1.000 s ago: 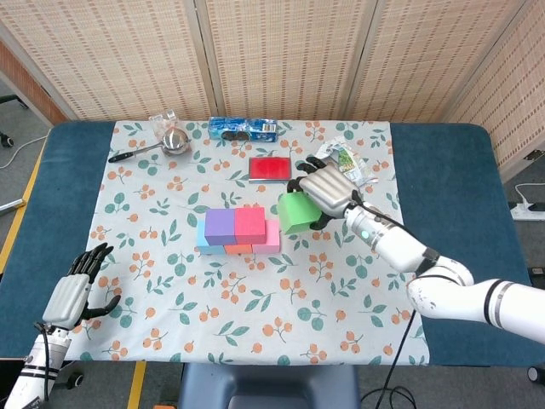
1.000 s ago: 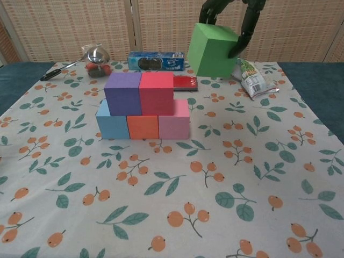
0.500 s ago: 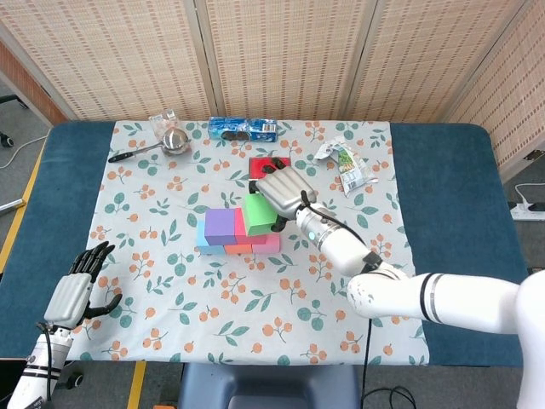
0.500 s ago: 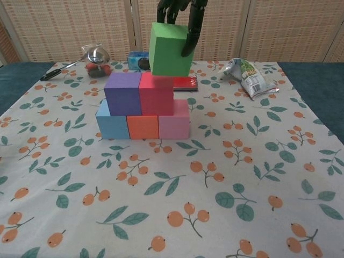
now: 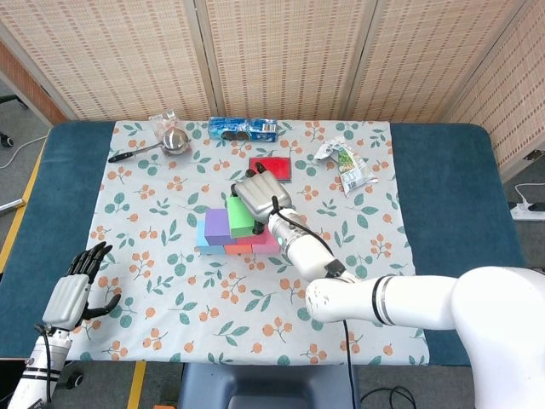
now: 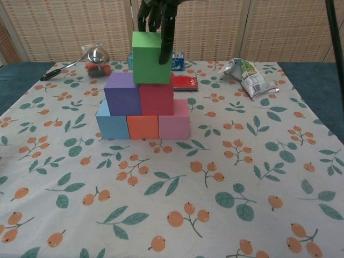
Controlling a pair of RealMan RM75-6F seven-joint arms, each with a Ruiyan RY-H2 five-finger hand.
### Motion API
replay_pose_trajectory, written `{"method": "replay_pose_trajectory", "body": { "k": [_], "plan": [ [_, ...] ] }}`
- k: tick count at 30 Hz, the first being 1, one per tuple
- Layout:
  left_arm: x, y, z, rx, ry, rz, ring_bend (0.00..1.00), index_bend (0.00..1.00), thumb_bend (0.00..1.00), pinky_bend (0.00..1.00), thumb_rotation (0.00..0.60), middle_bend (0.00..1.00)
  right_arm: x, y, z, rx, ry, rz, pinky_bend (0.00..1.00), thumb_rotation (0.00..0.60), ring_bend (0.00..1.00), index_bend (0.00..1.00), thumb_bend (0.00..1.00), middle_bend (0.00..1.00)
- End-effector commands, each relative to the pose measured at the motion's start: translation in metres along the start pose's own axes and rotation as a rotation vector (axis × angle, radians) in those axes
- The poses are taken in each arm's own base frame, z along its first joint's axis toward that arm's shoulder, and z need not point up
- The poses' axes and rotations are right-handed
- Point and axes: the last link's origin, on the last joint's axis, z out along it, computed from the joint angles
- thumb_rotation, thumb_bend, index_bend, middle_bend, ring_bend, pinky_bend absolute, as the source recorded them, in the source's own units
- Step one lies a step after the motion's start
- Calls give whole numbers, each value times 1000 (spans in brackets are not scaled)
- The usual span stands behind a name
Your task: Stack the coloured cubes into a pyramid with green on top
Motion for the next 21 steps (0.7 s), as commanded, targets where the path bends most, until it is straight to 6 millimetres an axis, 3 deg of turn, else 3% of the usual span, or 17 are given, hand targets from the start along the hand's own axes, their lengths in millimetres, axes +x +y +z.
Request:
{"method": "replay_pose_trajectory", "body": {
  "k": [1,21],
  "plan": [
    [0,-1,-1,-1,6,-6,0,0,310,0,600,0,4,-8,4,-13,7,0,0,600,125,360,31,388],
    [-2,-12,-5,9,16,-41,0,0,309,0,600,0,5,-37,20,-76,-15,-31,0,600,125,310,31,387]
  ]
}}
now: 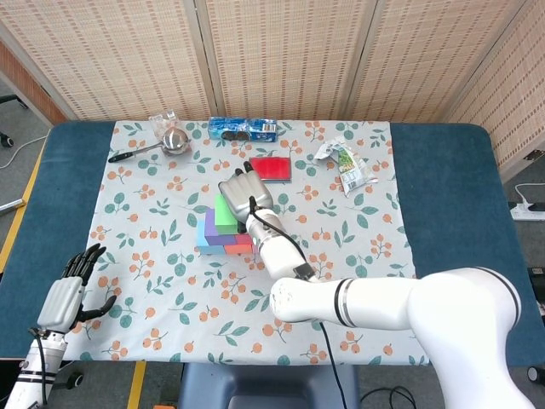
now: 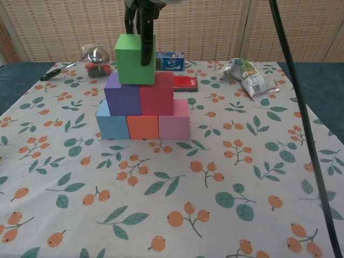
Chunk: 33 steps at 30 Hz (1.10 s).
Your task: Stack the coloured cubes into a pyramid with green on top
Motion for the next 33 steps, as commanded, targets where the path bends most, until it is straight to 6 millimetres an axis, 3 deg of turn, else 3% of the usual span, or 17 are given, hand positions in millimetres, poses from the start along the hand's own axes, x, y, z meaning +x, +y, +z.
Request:
{"method": "replay_pose_trajectory", "body": {
  "k": [1,33],
  "plan": [
    [0,-1,0,1,0,-3,0,0,309,0,600,0,0,-3,2,-4,0,-5,0,600,125,309,31,387],
    [-2,-3,0,5,-7,-12,0,0,309,0,600,0,-4,0,2,-8,-15,-43,0,600,125,294,31,386]
  ]
}}
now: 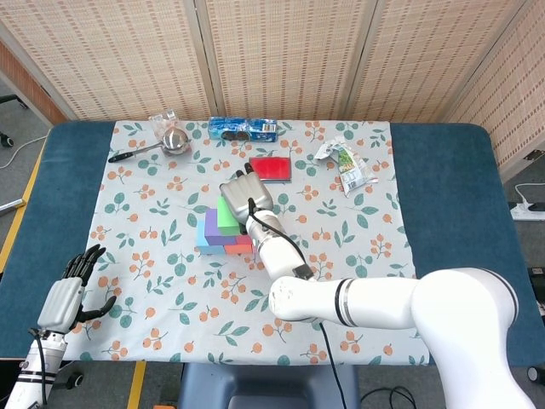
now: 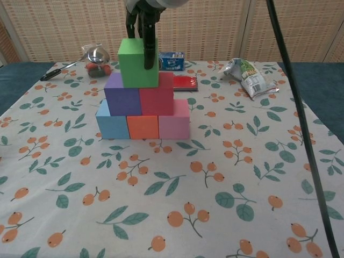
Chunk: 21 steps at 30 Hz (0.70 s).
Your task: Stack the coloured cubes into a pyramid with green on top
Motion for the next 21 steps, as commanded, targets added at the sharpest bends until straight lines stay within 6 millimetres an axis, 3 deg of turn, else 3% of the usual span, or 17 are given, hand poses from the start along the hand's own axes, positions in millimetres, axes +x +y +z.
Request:
{"method": "replay_pose_trajectory", "body": {
  "k": [1,16,21],
  "plan": [
    [0,0,0,0,1,-3,0,0,309,0,600,0,0,0,0,-3,0,1,0,600,125,294,31,386],
    [0,-1,0,6,1,-7,0,0,309,0,600,0,-2,-1,2,-6,-3,2,0,600,125,283,31,386],
    [0,-2,-1,7,2,-9,0,0,311,0,600,0,-2,-1,3,-12,-6,1,0,600,122,239,31,386]
  ]
}}
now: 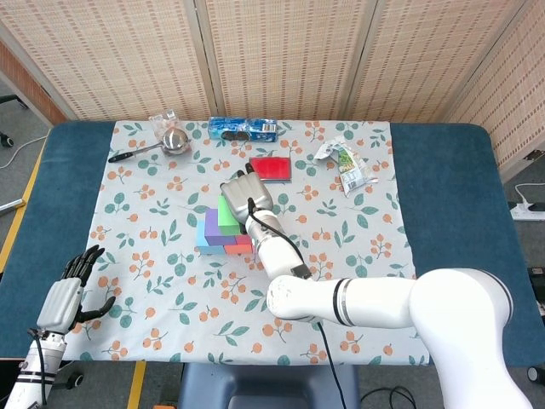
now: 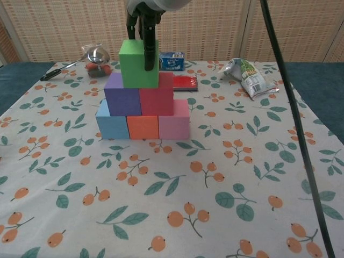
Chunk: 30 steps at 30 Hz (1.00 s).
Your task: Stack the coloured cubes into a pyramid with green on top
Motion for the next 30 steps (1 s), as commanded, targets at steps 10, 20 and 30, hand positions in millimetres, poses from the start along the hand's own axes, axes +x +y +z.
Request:
{"method": "replay_pose_trajectory", "body": {
  "k": [10,20,30],
  "plan": [
    [-1,0,0,-1,-1,-5,0,0,310,0,600,0,0,-1,0,12,8,12,0,600,25,14,26,301],
    [-1,-1,0,-4,-2,-9,0,0,309,0,600,0,0,-2,-1,18,15,14,0,600,0,0,4,228],
    [3,1,6,-26,-16,27,0,0,309,0,600,0,12,6,-17,48,42,71,0,600,0,0,0,96]
  ]
}}
